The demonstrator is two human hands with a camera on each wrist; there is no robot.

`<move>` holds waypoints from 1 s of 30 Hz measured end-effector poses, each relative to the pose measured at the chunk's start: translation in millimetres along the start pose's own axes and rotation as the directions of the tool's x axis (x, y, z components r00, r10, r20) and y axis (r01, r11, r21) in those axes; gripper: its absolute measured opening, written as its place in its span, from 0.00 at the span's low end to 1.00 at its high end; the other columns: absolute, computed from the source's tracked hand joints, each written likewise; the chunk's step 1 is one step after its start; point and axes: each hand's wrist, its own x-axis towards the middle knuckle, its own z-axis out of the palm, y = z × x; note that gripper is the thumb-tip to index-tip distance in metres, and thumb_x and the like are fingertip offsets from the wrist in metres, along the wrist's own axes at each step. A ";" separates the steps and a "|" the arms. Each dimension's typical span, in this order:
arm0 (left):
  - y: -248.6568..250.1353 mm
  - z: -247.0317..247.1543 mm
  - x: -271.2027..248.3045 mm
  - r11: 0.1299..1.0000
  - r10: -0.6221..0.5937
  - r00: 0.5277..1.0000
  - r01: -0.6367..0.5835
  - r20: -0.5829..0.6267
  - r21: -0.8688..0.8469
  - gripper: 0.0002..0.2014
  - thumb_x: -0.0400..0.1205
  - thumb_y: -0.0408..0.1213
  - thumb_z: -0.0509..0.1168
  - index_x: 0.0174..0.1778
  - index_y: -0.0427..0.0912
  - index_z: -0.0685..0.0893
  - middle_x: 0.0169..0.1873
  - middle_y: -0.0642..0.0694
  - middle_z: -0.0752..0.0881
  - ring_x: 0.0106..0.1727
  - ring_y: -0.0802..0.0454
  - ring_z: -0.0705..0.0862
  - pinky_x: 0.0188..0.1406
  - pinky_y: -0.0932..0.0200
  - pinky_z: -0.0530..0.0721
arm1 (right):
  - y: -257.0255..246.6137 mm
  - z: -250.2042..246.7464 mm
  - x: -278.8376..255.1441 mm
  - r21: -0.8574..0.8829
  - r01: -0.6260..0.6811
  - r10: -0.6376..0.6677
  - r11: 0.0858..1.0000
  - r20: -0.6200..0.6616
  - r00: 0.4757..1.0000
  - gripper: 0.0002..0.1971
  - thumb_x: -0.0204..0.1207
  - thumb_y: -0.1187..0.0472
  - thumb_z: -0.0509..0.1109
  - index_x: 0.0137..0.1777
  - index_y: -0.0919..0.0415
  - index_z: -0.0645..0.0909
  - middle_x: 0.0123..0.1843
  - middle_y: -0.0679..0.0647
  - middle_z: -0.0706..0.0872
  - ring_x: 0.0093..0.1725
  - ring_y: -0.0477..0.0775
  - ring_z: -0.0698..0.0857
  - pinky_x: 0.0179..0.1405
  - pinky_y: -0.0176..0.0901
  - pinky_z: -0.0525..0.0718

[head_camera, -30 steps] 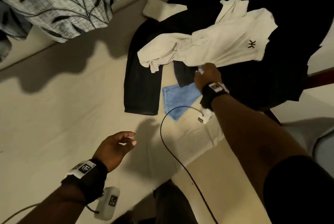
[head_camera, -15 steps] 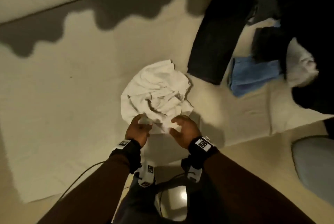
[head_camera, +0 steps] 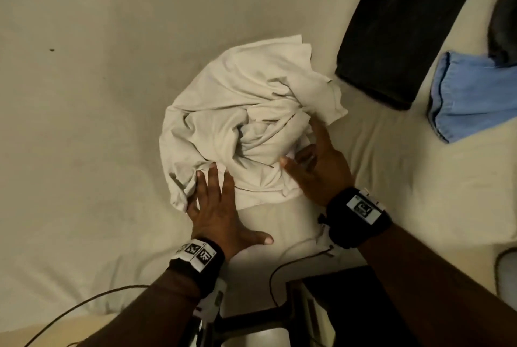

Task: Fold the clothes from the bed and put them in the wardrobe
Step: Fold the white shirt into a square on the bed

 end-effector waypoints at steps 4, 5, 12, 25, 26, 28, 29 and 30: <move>-5.9 4.8 -5.1 0.995 0.092 0.994 -0.094 -0.066 -0.024 0.81 0.44 0.90 0.63 0.75 0.60 0.13 0.80 0.53 0.16 0.81 0.47 0.15 0.81 0.32 0.34 | -12.5 3.9 4.5 -0.014 0.022 -0.023 1.000 -0.125 0.992 0.10 0.80 0.45 0.73 0.48 0.48 0.77 0.30 0.45 0.82 0.36 0.49 0.82 0.35 0.35 0.72; -7.3 3.0 -8.4 0.991 0.115 0.989 -0.120 -0.089 -0.051 0.80 0.46 0.91 0.62 0.76 0.61 0.14 0.81 0.53 0.17 0.81 0.48 0.16 0.81 0.34 0.33 | -18.6 4.5 -0.6 0.010 0.025 -0.024 1.000 -0.125 0.992 0.12 0.80 0.47 0.73 0.42 0.49 0.75 0.28 0.46 0.80 0.35 0.51 0.82 0.38 0.41 0.74; 5.8 -46.0 -81.8 0.608 -0.003 0.917 -0.315 -0.399 -0.728 0.30 0.81 0.72 0.57 0.56 0.49 0.88 0.54 0.52 0.89 0.59 0.52 0.85 0.60 0.57 0.78 | -103.3 -3.0 -122.8 0.644 -0.210 -0.088 0.736 0.399 0.913 0.03 0.87 0.65 0.64 0.53 0.58 0.77 0.26 0.60 0.83 0.22 0.54 0.85 0.21 0.38 0.75; -26.6 -195.7 -252.1 0.582 0.009 0.557 -0.678 -0.830 -0.449 0.13 0.90 0.44 0.62 0.57 0.41 0.88 0.48 0.49 0.90 0.50 0.56 0.85 0.48 0.72 0.77 | -112.1 -61.0 -275.4 0.086 -0.062 0.044 0.994 0.205 0.978 0.29 0.81 0.49 0.74 0.76 0.63 0.74 0.48 0.59 0.89 0.30 0.52 0.88 0.35 0.46 0.86; -17.9 -206.4 -269.1 0.616 0.145 0.554 -0.699 -0.819 -0.363 0.12 0.89 0.45 0.64 0.56 0.43 0.90 0.42 0.55 0.89 0.43 0.63 0.84 0.44 0.71 0.78 | -124.4 -70.6 -283.9 -0.154 0.086 -0.057 0.984 0.183 0.981 0.39 0.75 0.42 0.77 0.82 0.56 0.68 0.60 0.57 0.88 0.43 0.54 0.92 0.47 0.47 0.88; 2.4 -222.4 -305.8 0.673 0.389 0.581 -0.709 -0.715 -0.210 0.10 0.87 0.46 0.68 0.52 0.46 0.92 0.34 0.61 0.88 0.33 0.71 0.80 0.40 0.64 0.80 | -163.2 -90.8 -298.4 -0.262 0.342 -0.346 0.902 0.033 0.938 0.57 0.65 0.32 0.80 0.89 0.44 0.51 0.78 0.56 0.77 0.70 0.57 0.83 0.68 0.50 0.82; 11.4 -227.0 -318.5 0.677 0.476 0.600 -0.717 -0.643 -0.168 0.08 0.86 0.46 0.70 0.50 0.49 0.93 0.33 0.63 0.89 0.33 0.73 0.79 0.41 0.62 0.81 | -184.5 -97.5 -302.2 -0.186 0.466 -0.478 0.865 -0.020 0.878 0.60 0.63 0.31 0.81 0.89 0.41 0.48 0.83 0.55 0.72 0.76 0.56 0.77 0.73 0.50 0.78; 20.1 -233.1 -333.2 0.658 0.547 0.599 -0.740 -0.585 -0.143 0.05 0.85 0.44 0.71 0.48 0.51 0.93 0.33 0.64 0.90 0.34 0.74 0.80 0.41 0.63 0.81 | -209.6 -105.5 -308.2 -0.136 0.572 -0.582 0.809 -0.041 0.812 0.58 0.63 0.33 0.81 0.88 0.40 0.51 0.84 0.54 0.71 0.77 0.54 0.76 0.75 0.49 0.76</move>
